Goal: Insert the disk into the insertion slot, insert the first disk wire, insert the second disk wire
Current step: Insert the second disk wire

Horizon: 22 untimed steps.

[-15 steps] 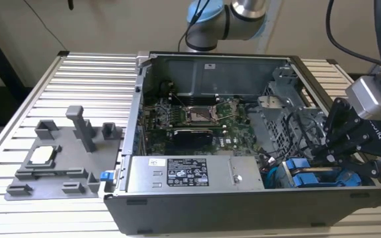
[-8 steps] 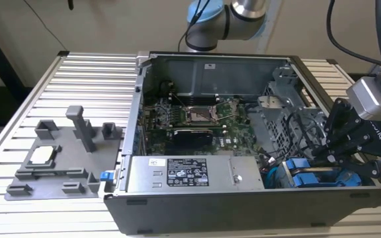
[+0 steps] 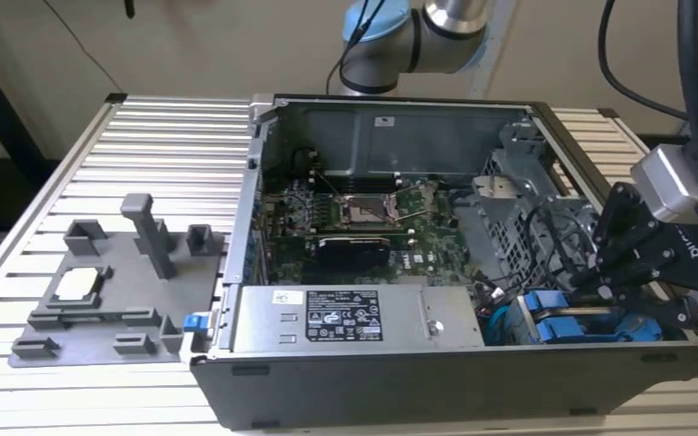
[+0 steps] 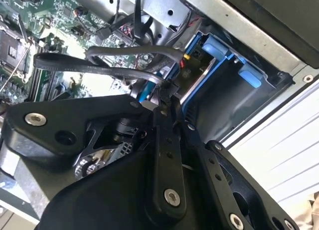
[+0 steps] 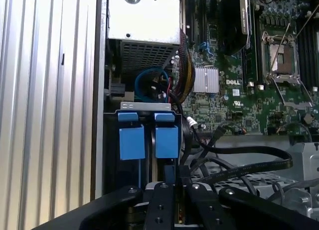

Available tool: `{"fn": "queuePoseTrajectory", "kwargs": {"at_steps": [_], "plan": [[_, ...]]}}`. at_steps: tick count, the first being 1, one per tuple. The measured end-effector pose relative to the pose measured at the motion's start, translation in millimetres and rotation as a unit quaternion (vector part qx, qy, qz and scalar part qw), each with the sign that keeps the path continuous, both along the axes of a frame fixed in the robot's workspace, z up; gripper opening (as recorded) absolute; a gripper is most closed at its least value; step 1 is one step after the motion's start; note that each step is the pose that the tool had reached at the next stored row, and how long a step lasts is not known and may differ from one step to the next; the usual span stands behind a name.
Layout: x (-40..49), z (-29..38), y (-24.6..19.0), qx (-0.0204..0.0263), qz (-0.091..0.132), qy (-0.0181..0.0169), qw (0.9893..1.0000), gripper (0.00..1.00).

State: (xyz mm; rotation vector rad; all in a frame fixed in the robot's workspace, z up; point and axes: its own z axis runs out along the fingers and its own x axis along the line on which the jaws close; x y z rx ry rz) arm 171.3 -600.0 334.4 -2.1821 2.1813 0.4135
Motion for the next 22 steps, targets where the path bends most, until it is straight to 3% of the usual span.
{"fn": "queuePoseTrajectory", "kwargs": {"at_steps": [7,10,11,16,22], "plan": [[0.0,-4.4,0.0,0.0006,-0.005,-0.0002,1.0000,0.16],[0.0,-4.4,0.0,0.0005,-0.006,0.0008,1.0000,0.23],[0.0,-3.7,0.0,0.0001,-0.006,0.0012,1.0000,0.30],[0.0,0.4,0.0,0.0001,-0.008,0.0037,1.0000,0.30],[0.0,10.8,0.0,0.0000,-0.011,0.0071,0.9999,0.30]]}}
